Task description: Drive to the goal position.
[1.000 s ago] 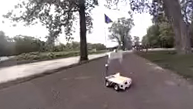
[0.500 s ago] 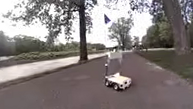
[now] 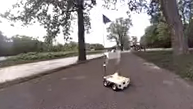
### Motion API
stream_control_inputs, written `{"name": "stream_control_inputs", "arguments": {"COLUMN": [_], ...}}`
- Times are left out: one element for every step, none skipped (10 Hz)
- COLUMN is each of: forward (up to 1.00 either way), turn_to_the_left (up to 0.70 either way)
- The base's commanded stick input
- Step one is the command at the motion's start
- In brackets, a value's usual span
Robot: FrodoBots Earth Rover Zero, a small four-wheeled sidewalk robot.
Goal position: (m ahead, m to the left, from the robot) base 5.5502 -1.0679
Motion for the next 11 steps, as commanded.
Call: {"name": "stream_control_inputs", "arguments": {"forward": [0.00,0.00,0.00,0.00,0.00,0.00,0.00,0.00,0.00,0.00,0.00], "turn_to_the_left": [-1.00,-1.00,-1.00,-1.00,-1.00,-1.00,-1.00,-1.00,-1.00,-1.00,-1.00]}}
